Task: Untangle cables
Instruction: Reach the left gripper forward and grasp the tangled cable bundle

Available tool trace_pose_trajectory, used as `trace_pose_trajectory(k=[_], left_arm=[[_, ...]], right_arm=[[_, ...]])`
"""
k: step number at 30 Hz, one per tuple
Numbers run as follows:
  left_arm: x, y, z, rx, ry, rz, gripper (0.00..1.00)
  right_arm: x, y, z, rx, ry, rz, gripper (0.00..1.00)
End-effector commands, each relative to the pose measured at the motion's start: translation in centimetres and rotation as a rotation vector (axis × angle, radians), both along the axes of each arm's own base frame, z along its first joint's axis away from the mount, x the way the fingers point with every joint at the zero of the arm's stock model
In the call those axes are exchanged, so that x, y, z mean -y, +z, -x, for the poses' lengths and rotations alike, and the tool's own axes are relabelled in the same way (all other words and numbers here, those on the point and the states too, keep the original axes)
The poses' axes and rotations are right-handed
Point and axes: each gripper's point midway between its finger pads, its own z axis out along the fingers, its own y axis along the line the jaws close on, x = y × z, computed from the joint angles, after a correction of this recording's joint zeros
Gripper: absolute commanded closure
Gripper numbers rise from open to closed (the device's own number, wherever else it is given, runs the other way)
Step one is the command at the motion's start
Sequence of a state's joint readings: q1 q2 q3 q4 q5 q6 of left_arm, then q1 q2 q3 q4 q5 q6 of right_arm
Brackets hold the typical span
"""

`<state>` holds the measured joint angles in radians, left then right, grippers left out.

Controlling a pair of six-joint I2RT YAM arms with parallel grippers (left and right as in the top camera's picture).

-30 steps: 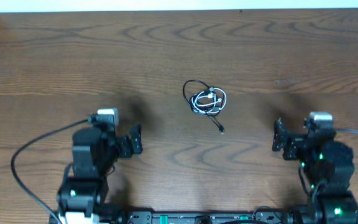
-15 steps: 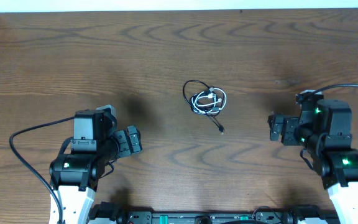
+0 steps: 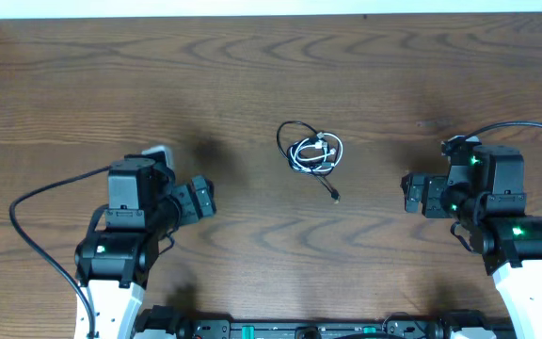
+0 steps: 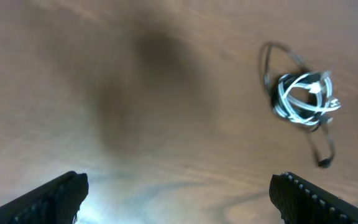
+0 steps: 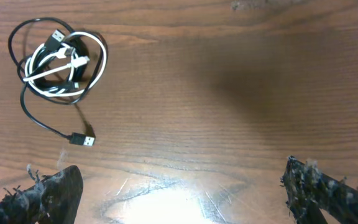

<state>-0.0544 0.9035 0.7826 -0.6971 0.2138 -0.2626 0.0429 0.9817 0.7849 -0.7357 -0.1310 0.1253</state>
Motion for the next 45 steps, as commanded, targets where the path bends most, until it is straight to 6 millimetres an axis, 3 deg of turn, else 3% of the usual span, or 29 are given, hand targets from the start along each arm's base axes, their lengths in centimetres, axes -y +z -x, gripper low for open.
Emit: trace_pose_trajectory(k=[1, 8, 14, 17, 25, 29, 36, 45], left_arm=[[0.9, 0.3, -1.1, 0.007, -0.028, 0.039, 0.02], [2.9, -2.2, -3.4, -0.050, -0.049, 0.065, 0.01], [8.6, -4.0, -6.6, -0.006, -0.203, 0.088, 0.05], [10.3, -4.7, -7.4, -0.030, -0.239, 0.085, 0.10], [12.7, -3.9, -11.2, -0.100, -0.294, 0.040, 0.11], [13.1, -5.3, -13.1, -0.093, -0.283, 0.013, 0.11], [15.3, -8.7, -14.1, -0.107, -0.322, 0.007, 0.11], [19.8, -13.5, -13.4, -0.132, -0.416, -0.006, 0.12]], right_arm=[[-0.1, 0.8, -0.4, 0.018, -0.013, -0.022, 0.01], [-0.1, 0.8, -0.4, 0.017, -0.013, -0.021, 0.01], [-0.1, 0.8, -0.3, 0.015, -0.013, -0.022, 0.01], [-0.1, 0.7, -0.2, 0.010, -0.013, -0.021, 0.01], [-0.1, 0.6, -0.1, 0.005, -0.013, -0.021, 0.01], [-0.1, 0.6, -0.1, 0.004, -0.013, -0.021, 0.01], [-0.1, 0.5, 0.0, -0.004, -0.013, -0.020, 0.01], [-0.1, 0.3, 0.4, -0.020, -0.013, -0.019, 0.01]])
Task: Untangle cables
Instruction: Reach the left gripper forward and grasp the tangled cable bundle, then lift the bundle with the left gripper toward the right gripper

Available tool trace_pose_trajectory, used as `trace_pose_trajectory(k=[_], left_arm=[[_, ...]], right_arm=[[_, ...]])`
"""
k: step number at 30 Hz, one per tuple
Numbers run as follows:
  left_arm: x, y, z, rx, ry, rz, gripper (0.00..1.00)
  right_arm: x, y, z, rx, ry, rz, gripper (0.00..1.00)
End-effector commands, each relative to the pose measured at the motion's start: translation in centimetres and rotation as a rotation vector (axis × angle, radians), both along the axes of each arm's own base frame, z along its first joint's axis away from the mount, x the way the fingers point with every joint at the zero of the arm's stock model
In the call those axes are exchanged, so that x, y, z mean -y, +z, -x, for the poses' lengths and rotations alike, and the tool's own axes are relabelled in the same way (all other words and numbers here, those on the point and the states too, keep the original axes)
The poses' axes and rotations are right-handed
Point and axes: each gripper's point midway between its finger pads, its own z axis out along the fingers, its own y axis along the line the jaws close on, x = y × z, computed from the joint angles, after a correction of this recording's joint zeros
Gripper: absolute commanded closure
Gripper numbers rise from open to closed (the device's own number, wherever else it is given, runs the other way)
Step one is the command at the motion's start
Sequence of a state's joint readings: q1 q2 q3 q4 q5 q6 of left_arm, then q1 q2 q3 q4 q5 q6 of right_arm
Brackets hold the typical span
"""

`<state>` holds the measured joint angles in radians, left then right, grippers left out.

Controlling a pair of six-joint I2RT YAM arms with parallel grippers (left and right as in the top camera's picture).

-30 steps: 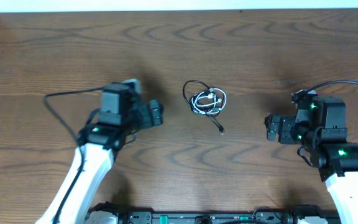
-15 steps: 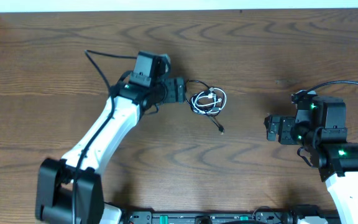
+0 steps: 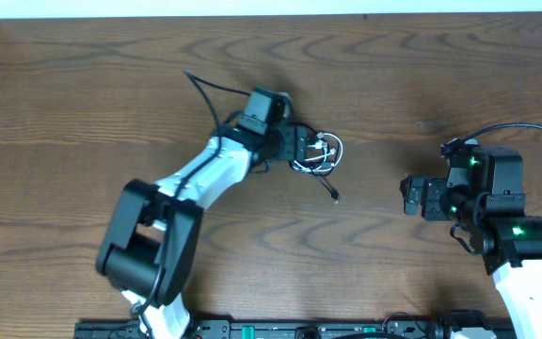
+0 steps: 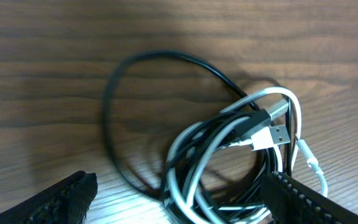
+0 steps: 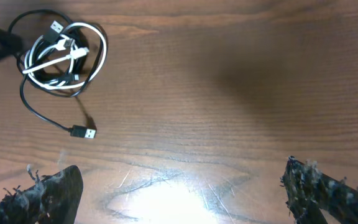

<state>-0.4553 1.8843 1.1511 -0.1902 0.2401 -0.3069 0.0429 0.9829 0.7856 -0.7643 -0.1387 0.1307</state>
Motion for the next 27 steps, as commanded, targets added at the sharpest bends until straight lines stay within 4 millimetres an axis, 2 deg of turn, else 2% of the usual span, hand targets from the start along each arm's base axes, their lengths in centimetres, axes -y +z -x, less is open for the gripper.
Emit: trace_pose_trajectory(k=[1, 3, 5, 9, 12, 16, 21, 27], left_arm=[[1.3, -2.0, 0.5, -0.012, -0.044, -0.025, 0.13], [1.6, -3.2, 0.9, -0.031, -0.052, -0.048, 0.17], [1.9, -4.1, 1.4, -0.047, -0.064, -0.057, 0.27], [2.5, -4.5, 2.3, -0.066, -0.085, -0.068, 0.66], [3.1, -3.7, 2.6, -0.067, -0.103, -0.039, 0.92], [4.0, -1.2, 3.3, -0.068, -0.138, 0.027, 0.92], [5.6, 3.7, 6.0, -0.102, -0.230, 0.174, 0.92], [7.3, 8.3, 9.1, -0.147, -0.345, 0.343, 0.93]], right_arm=[[0.0, 0.6, -0.1, 0.007, -0.013, -0.011, 0.01], [0.1, 0.5, -0.1, 0.002, -0.013, -0.010, 0.01], [0.1, 0.5, -0.1, 0.003, -0.013, -0.010, 0.01], [0.1, 0.5, -0.1, 0.003, -0.013, -0.010, 0.01], [0.1, 0.5, -0.1, 0.003, -0.013, -0.010, 0.01], [0.0, 0.6, -0.1, 0.003, -0.014, -0.011, 0.01], [-1.3, 0.7, 0.1, 0.000, 0.031, -0.073, 0.01], [-2.8, 1.1, 0.4, -0.002, 0.090, -0.148, 0.01]])
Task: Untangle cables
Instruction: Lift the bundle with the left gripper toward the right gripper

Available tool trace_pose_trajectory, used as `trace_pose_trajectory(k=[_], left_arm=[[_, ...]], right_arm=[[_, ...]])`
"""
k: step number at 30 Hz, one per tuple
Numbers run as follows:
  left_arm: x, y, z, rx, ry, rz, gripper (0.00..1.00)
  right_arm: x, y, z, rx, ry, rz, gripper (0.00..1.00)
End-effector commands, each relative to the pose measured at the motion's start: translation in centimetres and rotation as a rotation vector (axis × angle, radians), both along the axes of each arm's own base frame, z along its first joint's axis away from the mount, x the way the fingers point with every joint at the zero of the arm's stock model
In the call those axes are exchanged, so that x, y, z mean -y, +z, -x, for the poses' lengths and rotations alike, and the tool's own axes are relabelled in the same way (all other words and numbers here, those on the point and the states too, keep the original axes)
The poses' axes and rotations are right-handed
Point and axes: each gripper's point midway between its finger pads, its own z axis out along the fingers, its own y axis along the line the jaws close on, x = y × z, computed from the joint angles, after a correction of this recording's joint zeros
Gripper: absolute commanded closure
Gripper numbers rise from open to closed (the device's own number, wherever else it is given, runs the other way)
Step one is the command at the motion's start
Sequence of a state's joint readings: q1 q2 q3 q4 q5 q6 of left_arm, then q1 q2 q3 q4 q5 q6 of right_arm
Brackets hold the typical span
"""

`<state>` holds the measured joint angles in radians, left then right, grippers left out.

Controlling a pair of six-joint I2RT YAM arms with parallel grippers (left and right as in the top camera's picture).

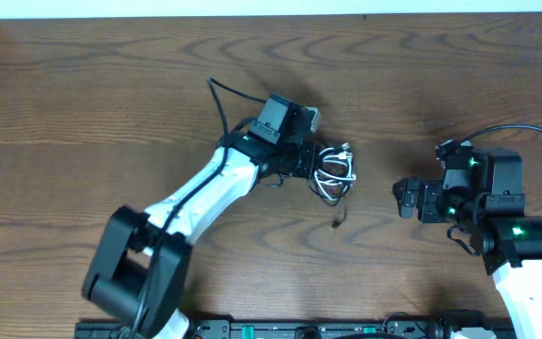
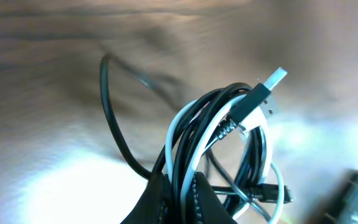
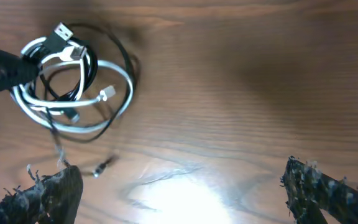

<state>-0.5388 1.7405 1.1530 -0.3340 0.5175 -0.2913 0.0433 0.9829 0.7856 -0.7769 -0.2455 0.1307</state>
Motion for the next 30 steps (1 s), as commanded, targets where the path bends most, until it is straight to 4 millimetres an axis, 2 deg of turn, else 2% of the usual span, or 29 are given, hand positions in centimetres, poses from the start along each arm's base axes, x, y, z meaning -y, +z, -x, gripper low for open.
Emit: trace_pose_trajectory(k=[1, 11, 17, 22, 24, 25, 28, 30], left_arm=[[2.0, 3.1, 2.6, -0.062, -0.116, 0.162, 0.93], [3.9, 5.5, 5.7, -0.161, -0.253, 0.329, 0.93], [5.3, 5.5, 7.4, -0.167, -0.303, 0.322, 0.92], [6.1, 4.6, 8.1, -0.139, -0.309, 0.264, 0.93], [6.6, 4.6, 8.7, -0.140, -0.328, 0.262, 0.93], [6.8, 4.7, 8.9, -0.136, -0.336, 0.265, 0.92], [6.9, 4.9, 8.8, -0.127, -0.337, 0.270, 0.93], [6.8, 5.0, 8.6, -0.122, -0.335, 0.273, 0.93]], right_arm=[[-1.1, 1.0, -0.1, 0.015, 0.031, -0.065, 0.01], [-1.5, 0.2, -0.3, -0.024, 0.041, -0.084, 0.04], [-2.8, -1.0, -0.5, -0.084, 0.083, -0.153, 0.08], [-3.6, -2.0, -0.6, -0.131, 0.106, -0.197, 0.11], [-3.6, -2.7, -0.7, -0.160, 0.103, -0.197, 0.21], [-3.6, -3.1, -0.6, -0.178, 0.101, -0.197, 0.32], [-3.6, -3.8, -0.6, -0.206, 0.098, -0.197, 0.53], [-3.6, -4.1, -0.6, -0.221, 0.096, -0.196, 0.61]])
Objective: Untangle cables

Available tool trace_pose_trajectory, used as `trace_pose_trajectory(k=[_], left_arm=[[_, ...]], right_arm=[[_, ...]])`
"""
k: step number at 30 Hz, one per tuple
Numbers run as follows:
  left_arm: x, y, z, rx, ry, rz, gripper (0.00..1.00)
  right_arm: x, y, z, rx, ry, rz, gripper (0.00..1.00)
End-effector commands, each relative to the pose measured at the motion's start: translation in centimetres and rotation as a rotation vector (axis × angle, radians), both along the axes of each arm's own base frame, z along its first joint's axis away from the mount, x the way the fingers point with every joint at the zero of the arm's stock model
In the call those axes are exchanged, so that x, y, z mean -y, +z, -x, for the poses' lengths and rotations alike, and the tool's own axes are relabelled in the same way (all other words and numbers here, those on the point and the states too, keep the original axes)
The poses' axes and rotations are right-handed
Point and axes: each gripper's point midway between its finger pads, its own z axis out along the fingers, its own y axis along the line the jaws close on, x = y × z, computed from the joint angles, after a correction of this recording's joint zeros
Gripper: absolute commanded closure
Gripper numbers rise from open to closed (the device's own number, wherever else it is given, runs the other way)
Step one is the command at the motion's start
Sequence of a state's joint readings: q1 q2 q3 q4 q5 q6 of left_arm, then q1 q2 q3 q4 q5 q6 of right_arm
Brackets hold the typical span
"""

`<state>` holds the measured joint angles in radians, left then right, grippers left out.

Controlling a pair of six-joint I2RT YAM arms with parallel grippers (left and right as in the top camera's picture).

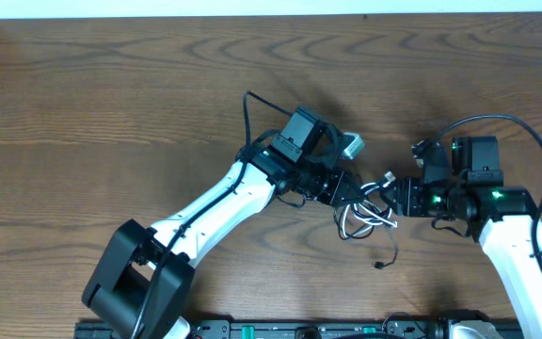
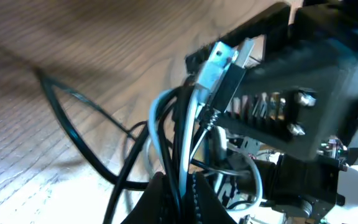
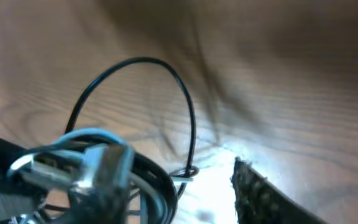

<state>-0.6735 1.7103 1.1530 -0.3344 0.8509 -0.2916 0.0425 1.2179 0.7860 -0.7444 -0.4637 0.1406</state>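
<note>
The tangled bundle of black and white cables [image 1: 365, 215] hangs off the table right of centre, with my left gripper [image 1: 348, 192] shut on several strands. The left wrist view shows the fingers [image 2: 160, 199] pinching black and white strands, a silver USB plug [image 2: 219, 59] sticking up. A black tail with its plug [image 1: 380, 265] trails down onto the table. My right gripper [image 1: 395, 196] sits right against the bundle, open. In the right wrist view the bundle [image 3: 104, 174] fills the lower left, one finger [image 3: 260, 193] shows apart from it, the other is hidden.
Dark wooden table [image 1: 111, 94] with a white strip along its far edge. The left arm [image 1: 224, 198] stretches diagonally across the middle. The right arm's black supply cable [image 1: 497, 121] arcs above its wrist. The robot base bar [image 1: 299, 330] lies along the near edge.
My left gripper has carried the bundle right, from centre to just before the right gripper. The right gripper has come left and forward to meet it, its visible finger closer in than before.
Both arms were first back at their sides with the bundle lying in the middle. Then my left gripper stood open around the bundle. Then it was shut on it, lifted and shifted right. Now it holds it against the open right gripper.
</note>
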Motion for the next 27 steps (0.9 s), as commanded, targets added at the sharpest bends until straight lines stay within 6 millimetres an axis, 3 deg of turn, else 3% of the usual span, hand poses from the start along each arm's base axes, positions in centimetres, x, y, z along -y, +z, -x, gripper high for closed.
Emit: trace_pose_trajectory(k=[1, 6, 9, 13, 20, 27], left_arm=[[0.3, 1.0, 0.2, 0.012, -0.015, 0.029, 0.93], [-0.1, 1.0, -0.3, 0.012, -0.001, 0.029, 0.93], [-0.2, 1.0, -0.4, 0.012, 0.003, 0.030, 0.93], [-0.1, 1.1, -0.3, 0.004, -0.003, 0.037, 0.93], [0.5, 1.9, -0.8, -0.051, 0.054, 0.063, 0.92], [1.3, 3.1, -1.9, -0.091, 0.121, 0.108, 0.93]], right_arm=[[-0.1, -0.1, -0.4, -0.014, 0.000, -0.005, 0.63], [1.1, -1.3, -0.5, -0.041, -0.028, 0.068, 0.73], [1.4, -1.7, -0.4, -0.056, -0.035, 0.084, 0.69], [0.3, -1.5, -0.2, -0.067, -0.008, 0.017, 0.64], [-1.5, -0.5, 0.2, -0.086, 0.015, -0.101, 0.74], [-1.7, -0.8, 0.8, -0.143, -0.029, -0.112, 0.74]])
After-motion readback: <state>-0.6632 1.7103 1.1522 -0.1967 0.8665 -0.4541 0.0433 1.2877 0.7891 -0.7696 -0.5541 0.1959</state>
